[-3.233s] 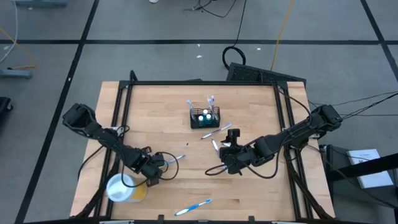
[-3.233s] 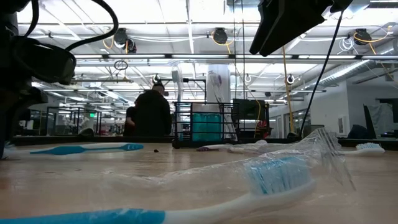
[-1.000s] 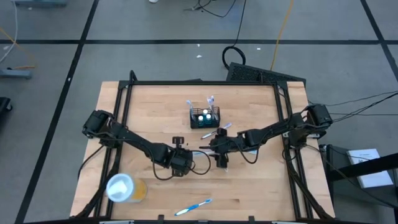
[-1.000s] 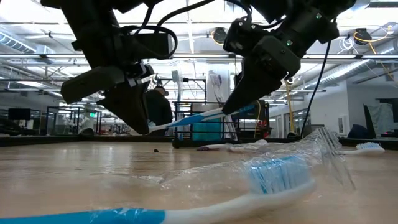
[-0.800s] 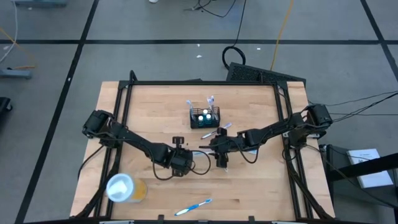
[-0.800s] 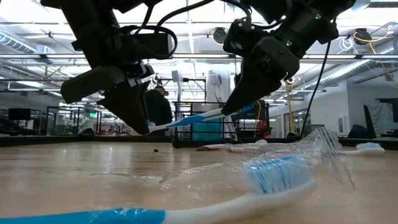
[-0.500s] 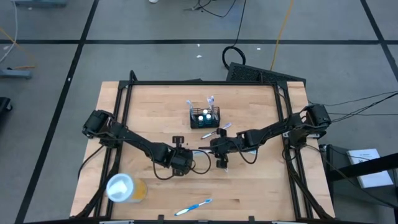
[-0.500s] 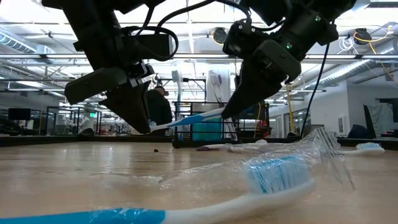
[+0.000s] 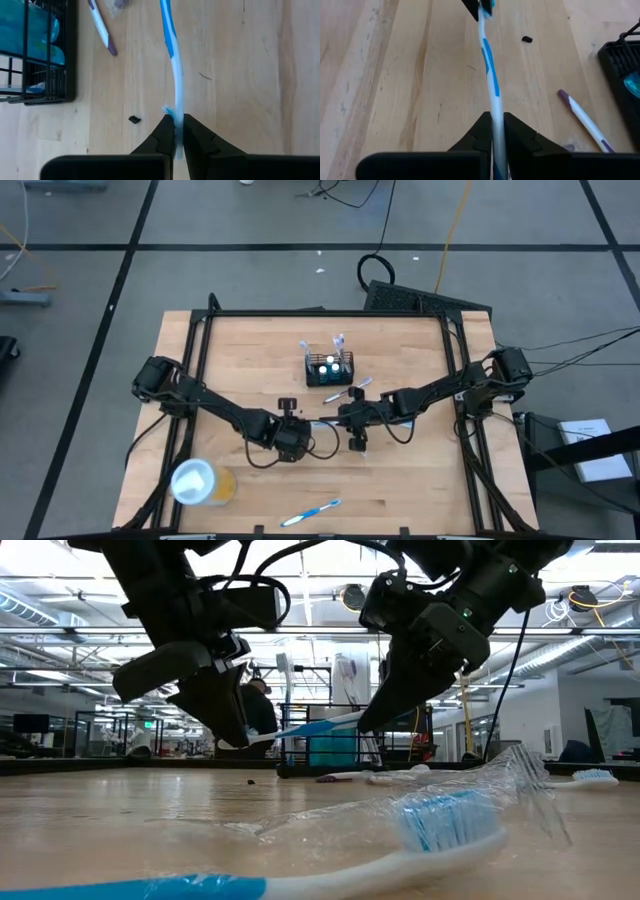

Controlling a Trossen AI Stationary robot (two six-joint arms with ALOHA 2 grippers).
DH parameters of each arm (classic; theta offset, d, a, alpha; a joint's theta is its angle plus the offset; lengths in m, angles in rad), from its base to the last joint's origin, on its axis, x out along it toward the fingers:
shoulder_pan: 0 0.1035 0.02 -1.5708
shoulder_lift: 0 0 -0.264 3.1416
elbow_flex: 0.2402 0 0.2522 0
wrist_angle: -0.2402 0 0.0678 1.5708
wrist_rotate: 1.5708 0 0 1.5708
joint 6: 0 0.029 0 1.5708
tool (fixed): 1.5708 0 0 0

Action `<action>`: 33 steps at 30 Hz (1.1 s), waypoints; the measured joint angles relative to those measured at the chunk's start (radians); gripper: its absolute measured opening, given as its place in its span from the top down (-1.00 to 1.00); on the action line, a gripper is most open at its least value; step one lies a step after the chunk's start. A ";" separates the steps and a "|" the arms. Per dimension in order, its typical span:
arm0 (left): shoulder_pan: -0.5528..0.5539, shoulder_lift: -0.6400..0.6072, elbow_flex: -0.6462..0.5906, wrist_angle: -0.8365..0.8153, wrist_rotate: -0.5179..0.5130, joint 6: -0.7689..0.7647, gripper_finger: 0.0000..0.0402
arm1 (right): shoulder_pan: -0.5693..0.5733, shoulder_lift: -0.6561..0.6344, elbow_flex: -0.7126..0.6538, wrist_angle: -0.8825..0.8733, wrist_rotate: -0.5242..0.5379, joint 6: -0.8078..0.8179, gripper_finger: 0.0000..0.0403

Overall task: Pick & Place toothbrushing station
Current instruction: Put the blue toothbrush into the black organizer

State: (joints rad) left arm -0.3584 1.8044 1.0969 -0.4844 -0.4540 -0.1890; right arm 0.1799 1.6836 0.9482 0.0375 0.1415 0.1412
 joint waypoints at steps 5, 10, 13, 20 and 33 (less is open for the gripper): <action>-0.005 -0.015 0.000 -0.010 -0.055 -0.003 0.91 | 0.000 -0.001 0.000 0.001 0.021 0.005 0.91; -0.012 -0.075 -0.001 -0.035 -0.133 -0.009 0.67 | -0.001 0.000 0.000 0.013 0.045 0.012 0.91; -0.020 -0.141 0.002 -0.043 -0.212 -0.016 0.46 | -0.002 0.000 0.001 0.027 0.073 0.015 0.92; -0.051 -0.311 0.002 -0.069 -0.321 -0.021 0.22 | -0.002 0.000 0.000 0.068 0.106 -0.002 0.92; -0.109 -0.440 -0.148 0.096 -0.497 -0.031 0.32 | -0.037 -0.007 -0.214 0.610 0.229 -0.039 0.92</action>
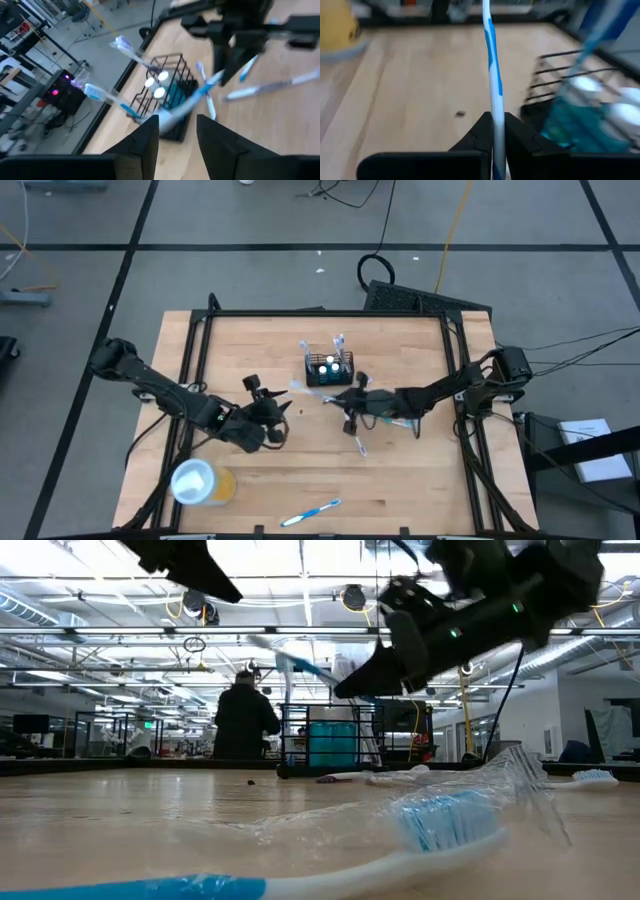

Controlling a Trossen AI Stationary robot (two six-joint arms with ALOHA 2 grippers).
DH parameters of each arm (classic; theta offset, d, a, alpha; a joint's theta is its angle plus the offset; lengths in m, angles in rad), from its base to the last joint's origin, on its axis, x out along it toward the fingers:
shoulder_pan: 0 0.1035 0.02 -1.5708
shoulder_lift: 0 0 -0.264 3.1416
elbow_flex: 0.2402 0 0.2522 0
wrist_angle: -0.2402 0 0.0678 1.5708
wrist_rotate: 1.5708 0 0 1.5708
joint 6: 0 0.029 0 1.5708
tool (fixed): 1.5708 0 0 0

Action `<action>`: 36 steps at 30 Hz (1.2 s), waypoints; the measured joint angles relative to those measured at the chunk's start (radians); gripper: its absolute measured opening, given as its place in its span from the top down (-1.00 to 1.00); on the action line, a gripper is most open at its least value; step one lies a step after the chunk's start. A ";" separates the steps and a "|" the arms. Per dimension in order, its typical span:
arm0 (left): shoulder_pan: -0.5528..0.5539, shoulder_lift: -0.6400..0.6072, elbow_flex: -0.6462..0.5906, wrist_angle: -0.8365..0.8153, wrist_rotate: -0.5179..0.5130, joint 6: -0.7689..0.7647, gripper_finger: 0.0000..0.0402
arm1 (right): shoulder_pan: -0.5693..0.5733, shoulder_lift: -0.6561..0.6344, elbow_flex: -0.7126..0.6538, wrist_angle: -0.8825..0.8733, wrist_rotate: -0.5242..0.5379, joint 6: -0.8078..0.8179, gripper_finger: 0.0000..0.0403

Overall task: Pick & Place toothbrushing station
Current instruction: Put the blue toothbrush into the black organizer

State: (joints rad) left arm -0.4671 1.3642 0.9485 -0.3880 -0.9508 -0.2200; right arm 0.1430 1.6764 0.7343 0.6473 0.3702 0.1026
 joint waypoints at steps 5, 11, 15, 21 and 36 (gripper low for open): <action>0.000 -0.082 -0.169 0.325 0.008 0.110 0.32 | -0.034 0.000 -0.182 0.439 -0.026 -0.003 0.92; 0.087 -0.142 -0.421 0.988 0.218 0.382 0.32 | -0.038 0.000 -0.230 0.665 -0.085 -0.081 0.92; 0.212 -0.141 -0.540 1.293 0.444 0.404 0.32 | -0.039 0.005 -0.195 0.667 -0.124 -0.135 0.92; 0.375 -0.114 -0.564 1.476 0.764 0.384 0.32 | -0.080 0.010 -0.138 0.651 -0.208 -0.164 0.92; 0.505 0.142 -0.497 1.815 1.008 0.343 0.32 | -0.125 0.160 -0.035 0.738 -0.276 -0.167 0.92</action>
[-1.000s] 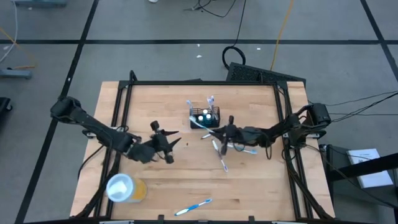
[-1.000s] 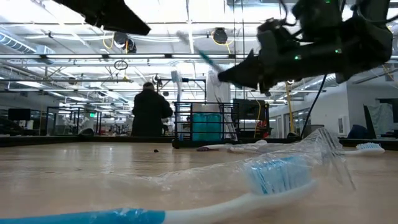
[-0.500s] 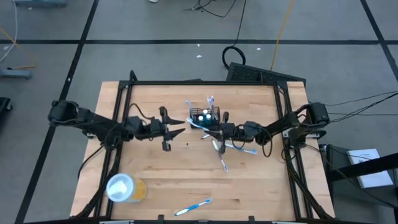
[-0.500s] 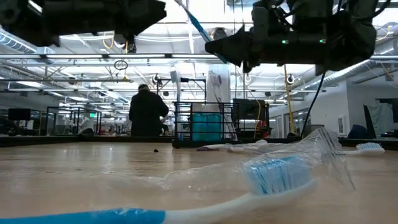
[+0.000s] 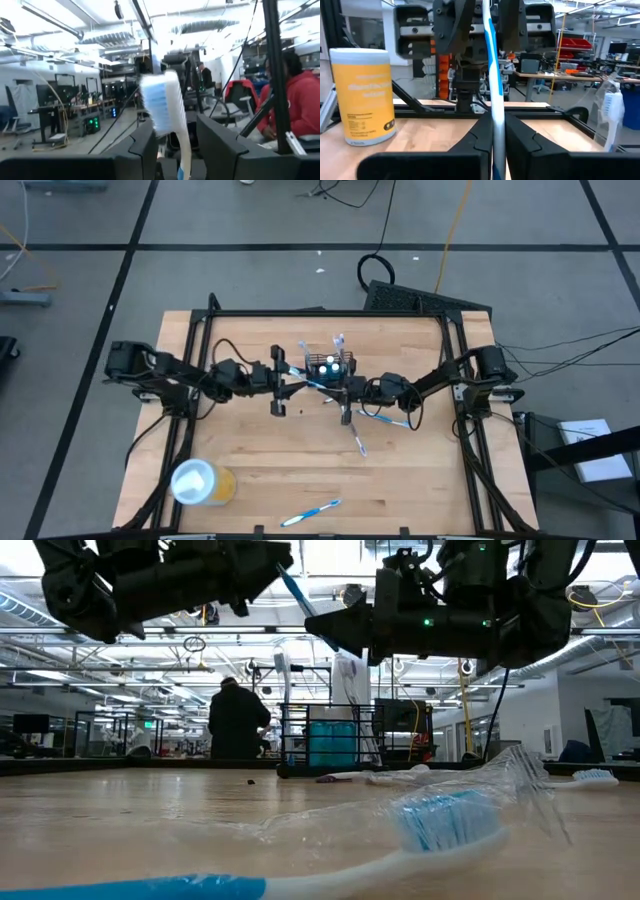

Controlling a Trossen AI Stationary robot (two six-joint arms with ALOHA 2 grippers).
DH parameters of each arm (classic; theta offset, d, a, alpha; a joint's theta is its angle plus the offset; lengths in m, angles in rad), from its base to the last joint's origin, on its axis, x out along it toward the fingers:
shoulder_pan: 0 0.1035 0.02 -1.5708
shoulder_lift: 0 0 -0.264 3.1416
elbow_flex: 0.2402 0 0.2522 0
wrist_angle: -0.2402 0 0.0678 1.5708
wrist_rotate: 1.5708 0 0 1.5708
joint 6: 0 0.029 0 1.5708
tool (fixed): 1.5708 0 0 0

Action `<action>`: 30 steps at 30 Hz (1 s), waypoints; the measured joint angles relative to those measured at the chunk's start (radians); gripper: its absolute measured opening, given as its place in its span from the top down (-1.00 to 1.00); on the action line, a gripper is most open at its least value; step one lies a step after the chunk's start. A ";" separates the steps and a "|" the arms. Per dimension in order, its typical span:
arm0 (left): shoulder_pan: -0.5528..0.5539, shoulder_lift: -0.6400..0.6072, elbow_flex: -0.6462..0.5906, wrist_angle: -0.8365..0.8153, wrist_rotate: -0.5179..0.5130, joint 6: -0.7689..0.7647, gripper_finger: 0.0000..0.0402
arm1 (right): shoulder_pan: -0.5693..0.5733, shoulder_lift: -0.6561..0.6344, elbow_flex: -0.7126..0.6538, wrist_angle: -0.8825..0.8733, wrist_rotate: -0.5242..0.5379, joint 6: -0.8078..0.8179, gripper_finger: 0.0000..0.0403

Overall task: Pick & Place toothbrushing station
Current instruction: Put the blue toothbrush into the black organizer

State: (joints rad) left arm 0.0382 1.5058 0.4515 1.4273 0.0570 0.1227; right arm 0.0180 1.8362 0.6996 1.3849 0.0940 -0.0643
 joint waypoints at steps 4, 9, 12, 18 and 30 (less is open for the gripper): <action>0.002 0.027 0.036 0.009 0.014 0.007 0.32 | -0.002 0.000 0.001 0.011 -0.017 -0.001 0.92; 0.012 0.028 0.069 -0.030 0.034 0.015 0.41 | -0.004 0.000 0.001 0.019 -0.019 -0.001 0.92; 0.026 0.028 0.078 -0.030 0.082 0.013 0.62 | -0.004 0.000 0.001 0.017 -0.019 -0.001 0.92; 0.057 0.027 0.080 -0.057 0.161 -0.014 0.96 | -0.006 0.000 0.001 0.014 -0.017 -0.008 0.92; 0.095 0.026 0.096 -0.153 0.131 -0.045 0.98 | -0.014 0.000 0.000 -0.057 0.022 -0.006 0.88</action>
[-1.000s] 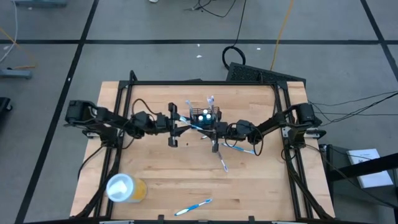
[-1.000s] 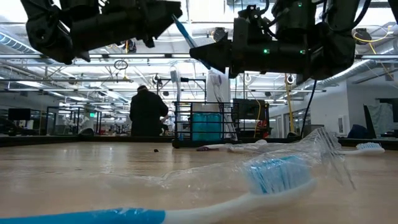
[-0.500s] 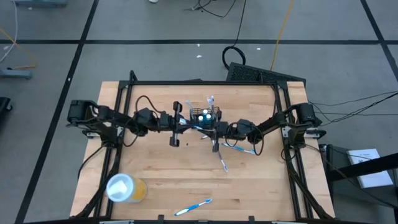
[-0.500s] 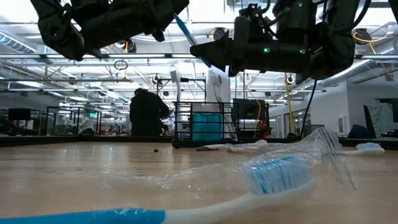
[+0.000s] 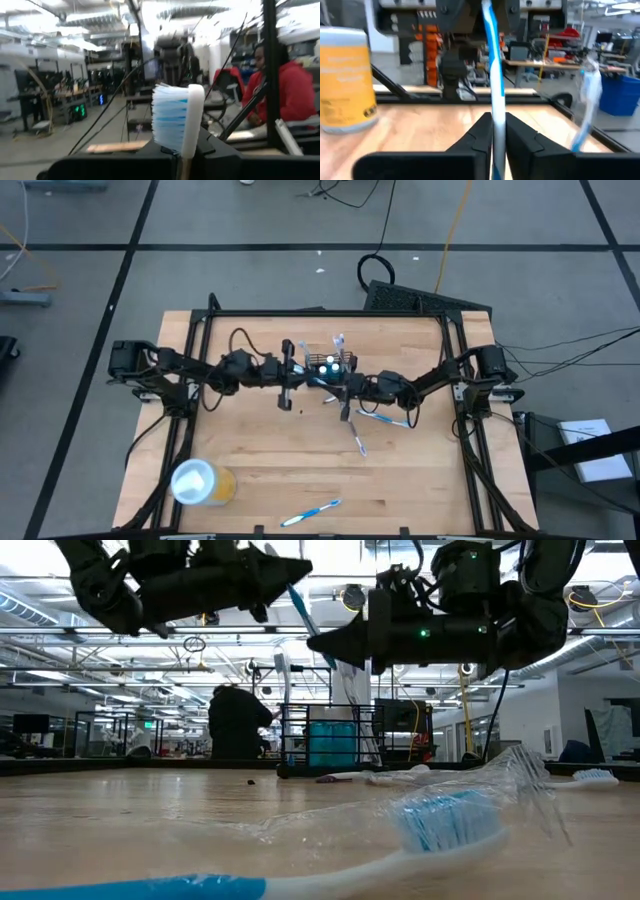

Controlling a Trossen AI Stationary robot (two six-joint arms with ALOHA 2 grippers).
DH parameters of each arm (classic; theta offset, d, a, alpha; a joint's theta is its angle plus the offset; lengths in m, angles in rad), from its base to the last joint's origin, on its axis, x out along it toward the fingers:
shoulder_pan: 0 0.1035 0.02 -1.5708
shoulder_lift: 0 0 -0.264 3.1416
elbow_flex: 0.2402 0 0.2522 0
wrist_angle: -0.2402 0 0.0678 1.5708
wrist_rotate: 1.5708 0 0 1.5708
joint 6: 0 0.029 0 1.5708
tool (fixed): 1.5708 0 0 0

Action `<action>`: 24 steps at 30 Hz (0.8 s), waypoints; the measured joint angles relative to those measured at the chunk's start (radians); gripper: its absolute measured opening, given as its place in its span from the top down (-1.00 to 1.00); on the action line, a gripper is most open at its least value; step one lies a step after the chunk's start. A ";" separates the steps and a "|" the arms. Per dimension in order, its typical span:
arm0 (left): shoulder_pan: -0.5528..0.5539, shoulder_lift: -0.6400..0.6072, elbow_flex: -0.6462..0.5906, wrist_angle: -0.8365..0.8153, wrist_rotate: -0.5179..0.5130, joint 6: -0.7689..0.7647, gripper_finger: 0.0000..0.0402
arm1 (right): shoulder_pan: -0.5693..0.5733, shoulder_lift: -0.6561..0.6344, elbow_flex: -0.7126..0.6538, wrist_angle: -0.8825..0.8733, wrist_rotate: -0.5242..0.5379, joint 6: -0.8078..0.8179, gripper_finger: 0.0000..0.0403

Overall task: Pick & Place toothbrushing station
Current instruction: Put the blue toothbrush into the black organizer

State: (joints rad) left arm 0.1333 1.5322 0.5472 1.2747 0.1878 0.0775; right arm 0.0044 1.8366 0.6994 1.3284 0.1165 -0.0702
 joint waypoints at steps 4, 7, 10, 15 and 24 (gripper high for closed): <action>0.001 -0.008 0.061 -0.146 -0.015 0.042 0.99 | 0.000 0.000 0.000 -0.040 0.025 -0.002 0.55; -0.004 -0.007 0.107 -0.222 -0.023 0.071 0.99 | 0.001 -0.004 0.000 -0.057 0.040 0.010 0.27; -0.004 -0.008 0.158 -0.306 -0.028 0.090 0.99 | 0.005 -0.034 0.000 -0.111 0.036 0.036 0.03; -0.005 -0.007 0.205 -0.406 -0.034 0.122 0.99 | 0.029 -0.130 0.001 -0.313 0.042 0.049 -0.25; 0.004 -0.073 0.265 -0.607 -0.069 0.196 0.99 | 0.131 -0.335 0.002 -0.655 0.286 0.008 -0.38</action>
State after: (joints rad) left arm 0.1373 1.4590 0.8127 0.6675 0.1184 0.2739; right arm 0.1355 1.5019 0.7013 0.6739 0.4024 -0.0623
